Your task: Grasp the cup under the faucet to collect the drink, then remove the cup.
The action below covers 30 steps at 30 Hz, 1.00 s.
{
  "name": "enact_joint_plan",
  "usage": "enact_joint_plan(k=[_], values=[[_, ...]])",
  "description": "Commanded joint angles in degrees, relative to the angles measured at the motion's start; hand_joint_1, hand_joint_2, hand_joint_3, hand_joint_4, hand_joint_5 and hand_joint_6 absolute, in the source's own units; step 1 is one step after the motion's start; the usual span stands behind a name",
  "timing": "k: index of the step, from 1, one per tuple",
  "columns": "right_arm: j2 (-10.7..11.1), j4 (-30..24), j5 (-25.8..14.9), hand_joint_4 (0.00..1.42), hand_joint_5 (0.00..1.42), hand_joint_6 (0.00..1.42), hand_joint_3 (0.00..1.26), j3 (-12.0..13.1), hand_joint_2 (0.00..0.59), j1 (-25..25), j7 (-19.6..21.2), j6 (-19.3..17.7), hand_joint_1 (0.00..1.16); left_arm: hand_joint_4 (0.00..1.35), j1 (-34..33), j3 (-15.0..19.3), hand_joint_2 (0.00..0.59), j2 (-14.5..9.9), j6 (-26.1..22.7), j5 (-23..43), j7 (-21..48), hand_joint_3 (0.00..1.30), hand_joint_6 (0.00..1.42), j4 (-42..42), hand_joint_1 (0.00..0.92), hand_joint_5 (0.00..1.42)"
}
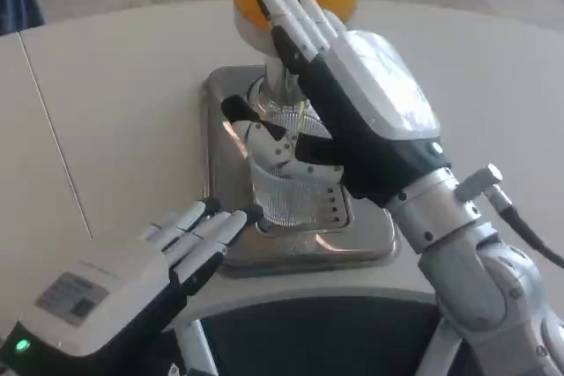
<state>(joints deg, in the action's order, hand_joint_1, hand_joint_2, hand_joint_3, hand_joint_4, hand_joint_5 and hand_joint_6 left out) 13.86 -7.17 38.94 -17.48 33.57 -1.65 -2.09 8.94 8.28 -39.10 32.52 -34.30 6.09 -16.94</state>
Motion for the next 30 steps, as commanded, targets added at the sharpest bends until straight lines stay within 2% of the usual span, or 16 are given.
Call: enact_joint_plan(k=[1,7,15,20,30], values=[[0.8,3.1,0.5,0.00,0.00,0.02,0.00,-3.0,0.452,-0.9,-5.7,1.8,0.37,0.00,0.0,-0.3,0.104,-0.4,-0.2,0.2,1.0,0.00,0.10,0.2,0.043,0.00],[0.8,3.2,0.4,0.00,0.00,0.02,0.00,-3.4,0.452,-0.7,-5.6,2.0,0.37,0.00,0.2,-0.3,0.104,0.0,-0.8,0.5,1.4,0.00,0.10,0.1,0.043,0.00],[0.7,2.6,0.3,0.00,0.00,0.02,0.00,-3.4,0.452,-1.2,-5.2,2.2,0.37,0.00,-0.5,-0.7,0.085,3.1,-7.2,4.5,2.9,0.00,0.13,-0.3,0.053,0.03],[0.8,2.1,0.4,0.00,0.00,0.02,0.00,-3.2,0.454,-1.4,-5.1,2.4,0.37,0.00,-2.0,-1.7,0.070,7.6,-14.6,7.0,3.8,0.00,0.21,-1.8,0.086,0.06],[0.9,2.1,0.2,0.00,0.00,0.02,0.00,-3.2,0.462,-1.3,-5.3,2.5,0.38,0.00,-4.2,-4.0,0.058,13.8,-25.0,5.7,2.7,0.00,0.31,-5.6,0.133,0.09]])
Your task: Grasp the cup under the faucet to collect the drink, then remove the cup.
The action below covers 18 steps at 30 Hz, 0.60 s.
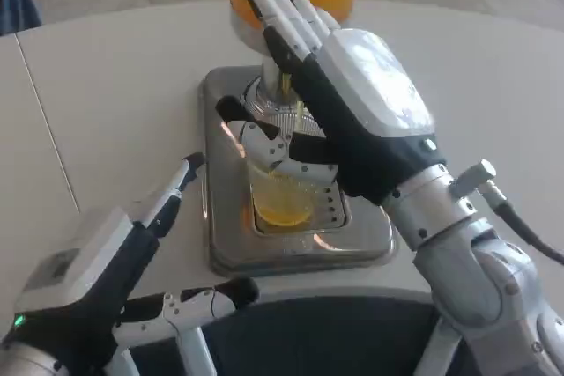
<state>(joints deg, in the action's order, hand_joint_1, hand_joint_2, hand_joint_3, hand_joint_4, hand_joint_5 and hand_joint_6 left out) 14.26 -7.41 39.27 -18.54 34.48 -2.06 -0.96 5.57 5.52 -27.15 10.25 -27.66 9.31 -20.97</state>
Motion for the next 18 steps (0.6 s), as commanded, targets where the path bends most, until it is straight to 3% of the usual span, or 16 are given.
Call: enact_joint_plan(k=[1,18], values=[[0.5,2.4,-0.1,0.00,0.00,0.02,0.00,-2.1,0.463,-2.2,-4.9,1.4,0.38,0.00,-1.1,-1.4,0.058,2.4,-3.6,-1.1,-0.6,0.00,0.31,-1.8,0.133,0.09],[0.6,1.5,0.0,0.00,0.00,0.02,0.00,-2.2,0.467,-2.6,-4.9,1.9,0.38,0.00,-5.8,-6.5,0.058,7.9,-10.5,-5.2,-2.8,0.00,0.33,-0.5,0.151,0.11]])
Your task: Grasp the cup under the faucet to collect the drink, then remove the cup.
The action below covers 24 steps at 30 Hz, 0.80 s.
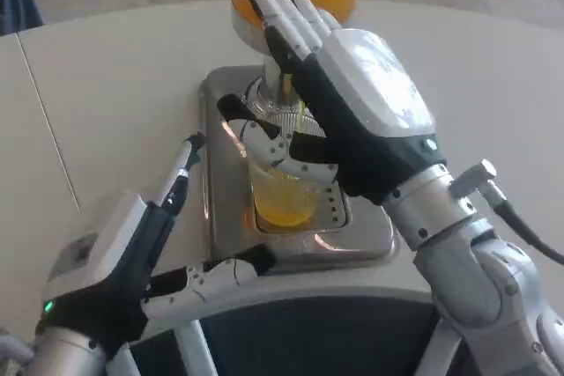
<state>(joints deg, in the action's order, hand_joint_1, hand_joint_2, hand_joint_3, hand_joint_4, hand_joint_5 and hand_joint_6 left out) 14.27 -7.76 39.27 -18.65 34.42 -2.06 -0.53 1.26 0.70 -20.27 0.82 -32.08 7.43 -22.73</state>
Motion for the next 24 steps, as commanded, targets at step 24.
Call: enact_joint_plan(k=[24], values=[[1.2,-1.8,0.2,0.00,0.00,0.02,0.00,-1.2,0.476,-4.1,-5.6,2.9,0.39,0.00,-10.0,-7.7,0.062,3.8,-4.8,-3.5,-3.7,0.00,0.33,7.7,0.152,0.12]])
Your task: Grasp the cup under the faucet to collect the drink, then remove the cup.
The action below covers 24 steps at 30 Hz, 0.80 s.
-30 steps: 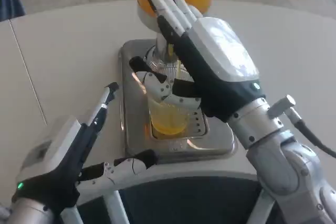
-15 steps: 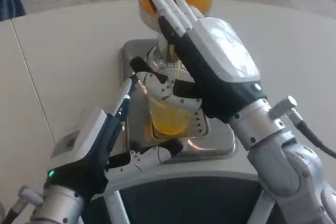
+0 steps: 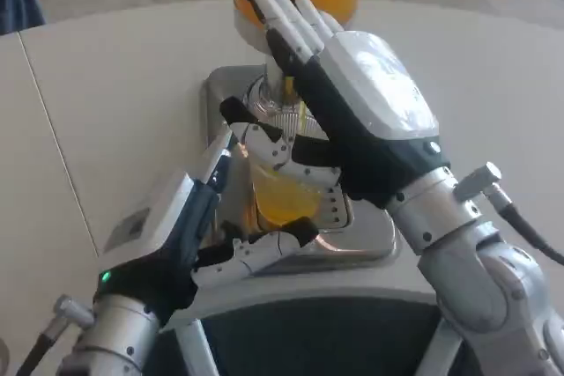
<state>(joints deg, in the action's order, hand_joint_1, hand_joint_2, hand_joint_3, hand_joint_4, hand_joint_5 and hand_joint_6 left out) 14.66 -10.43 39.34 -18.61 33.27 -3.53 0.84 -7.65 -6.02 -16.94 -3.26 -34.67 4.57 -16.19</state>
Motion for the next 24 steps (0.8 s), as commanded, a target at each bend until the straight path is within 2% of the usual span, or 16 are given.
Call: enact_joint_plan(k=[1,10,18,24], values=[[0.9,0.4,0.1,0.00,0.00,0.02,0.00,-1.1,0.476,-3.1,-4.1,1.6,0.39,0.00,-1.3,-1.1,0.062,0.4,-0.8,-0.9,-0.9,0.00,0.33,1.3,0.152,0.12],[1.0,-5.3,0.3,0.00,0.00,0.01,0.00,0.4,0.480,-5.3,-3.7,2.2,0.39,0.00,-1.5,-1.3,0.066,0.0,-1.2,-0.6,-0.8,0.00,0.34,1.5,0.155,0.12],[1.3,-12.2,0.4,0.00,0.00,0.00,0.00,3.3,0.477,-7.9,-4.5,2.5,0.39,0.00,-1.7,-1.6,0.067,-0.2,-1.5,-0.5,-0.6,0.00,0.35,1.6,0.156,0.12],[2.4,-17.0,0.2,0.00,0.00,0.00,0.00,6.2,0.482,-10.3,-5.5,2.7,0.38,0.00,-2.2,-2.1,0.067,-0.1,-1.8,-0.7,-0.5,0.00,0.35,1.8,0.157,0.12]])
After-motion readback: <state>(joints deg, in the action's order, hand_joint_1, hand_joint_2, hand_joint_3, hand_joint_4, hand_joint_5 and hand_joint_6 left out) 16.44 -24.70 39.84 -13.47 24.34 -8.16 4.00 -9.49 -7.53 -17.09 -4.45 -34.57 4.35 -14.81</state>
